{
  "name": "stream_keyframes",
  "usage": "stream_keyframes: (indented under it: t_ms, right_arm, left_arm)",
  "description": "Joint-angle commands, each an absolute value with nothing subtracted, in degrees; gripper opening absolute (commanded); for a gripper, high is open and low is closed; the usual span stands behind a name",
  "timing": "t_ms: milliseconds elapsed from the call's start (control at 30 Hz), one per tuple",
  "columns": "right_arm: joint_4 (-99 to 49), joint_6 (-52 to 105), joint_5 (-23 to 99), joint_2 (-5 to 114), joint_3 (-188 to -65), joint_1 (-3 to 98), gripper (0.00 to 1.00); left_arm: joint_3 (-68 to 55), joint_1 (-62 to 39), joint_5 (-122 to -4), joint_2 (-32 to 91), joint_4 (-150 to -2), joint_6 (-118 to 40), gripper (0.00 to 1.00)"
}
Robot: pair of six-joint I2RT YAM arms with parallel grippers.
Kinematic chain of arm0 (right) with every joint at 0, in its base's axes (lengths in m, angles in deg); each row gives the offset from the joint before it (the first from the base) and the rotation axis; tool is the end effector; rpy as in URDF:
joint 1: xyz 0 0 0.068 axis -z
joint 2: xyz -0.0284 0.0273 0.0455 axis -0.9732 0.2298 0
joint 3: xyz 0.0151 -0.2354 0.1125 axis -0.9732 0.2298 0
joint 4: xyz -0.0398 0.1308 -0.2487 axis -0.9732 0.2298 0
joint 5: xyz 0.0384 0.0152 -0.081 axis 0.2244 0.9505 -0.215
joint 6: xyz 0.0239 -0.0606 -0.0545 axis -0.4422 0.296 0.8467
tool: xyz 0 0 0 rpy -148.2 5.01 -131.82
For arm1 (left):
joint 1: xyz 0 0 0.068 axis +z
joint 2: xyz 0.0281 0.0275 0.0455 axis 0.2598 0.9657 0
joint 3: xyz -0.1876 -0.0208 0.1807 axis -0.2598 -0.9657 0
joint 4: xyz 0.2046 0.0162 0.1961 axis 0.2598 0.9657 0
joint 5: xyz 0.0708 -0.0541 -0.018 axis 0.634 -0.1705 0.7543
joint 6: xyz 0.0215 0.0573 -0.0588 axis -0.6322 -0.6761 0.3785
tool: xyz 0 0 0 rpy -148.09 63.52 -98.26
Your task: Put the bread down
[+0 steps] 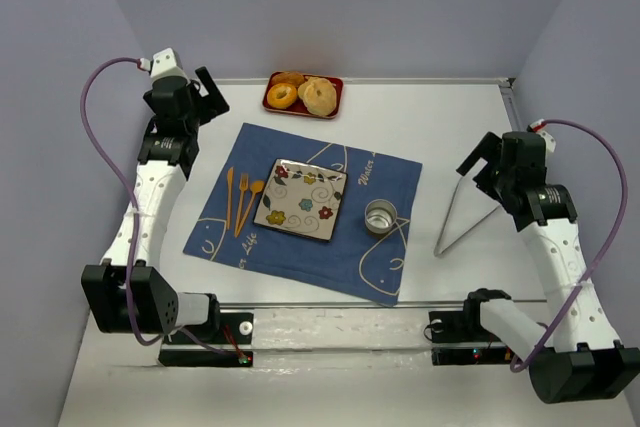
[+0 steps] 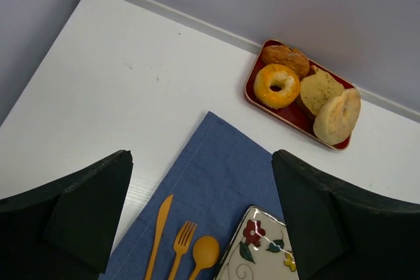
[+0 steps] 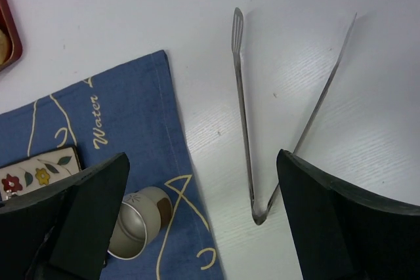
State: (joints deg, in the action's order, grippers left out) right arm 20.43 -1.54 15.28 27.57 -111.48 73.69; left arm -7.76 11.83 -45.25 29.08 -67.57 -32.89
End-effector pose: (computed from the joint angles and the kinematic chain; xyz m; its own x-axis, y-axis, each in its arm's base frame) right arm 0.2463 -0.0058 0.3168 -0.4325 0.5306 -0.7290 0.4774 0.8206 0.3140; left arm 0.3718 -0.0086 0.3715 -0.1387 -0.2856 -0.9483 -0.1555 0.9519 -0.2640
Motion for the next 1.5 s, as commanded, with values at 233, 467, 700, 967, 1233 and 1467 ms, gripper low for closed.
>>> stream_keyframes:
  t_ms: [233, 467, 700, 967, 1233, 1467]
  right_arm:
    - [26.7, -9.5, 18.1, 25.4, -107.3, 74.0, 1.00]
    - [30.1, -13.8, 20.3, 27.6, -101.1, 74.0, 1.00]
    - [22.3, -15.1, 21.1, 33.3, -94.5, 74.0, 1.00]
    - [14.8, -12.9, 16.6, 43.6, -95.9, 74.0, 1.00]
    - [9.2, -9.4, 13.2, 53.7, -98.0, 74.0, 1.00]
    - [3.2, -7.0, 16.7, 60.2, -96.7, 74.0, 0.89]
  left_arm:
    - [-6.4, 11.8, -48.5, 30.1, -71.8, -33.4, 0.99]
    - [-5.8, 11.8, -50.0, 31.9, -72.5, -33.8, 0.99]
    - [-6.1, 11.8, -52.4, 33.9, -72.8, -34.2, 0.99]
    - [-5.6, 11.9, -53.9, 35.3, -72.7, -34.3, 0.99]
    - [-5.8, 12.1, -57.7, 34.9, -73.4, -33.6, 0.99]
    - [-6.6, 12.1, -56.5, 32.7, -73.4, -33.6, 0.99]
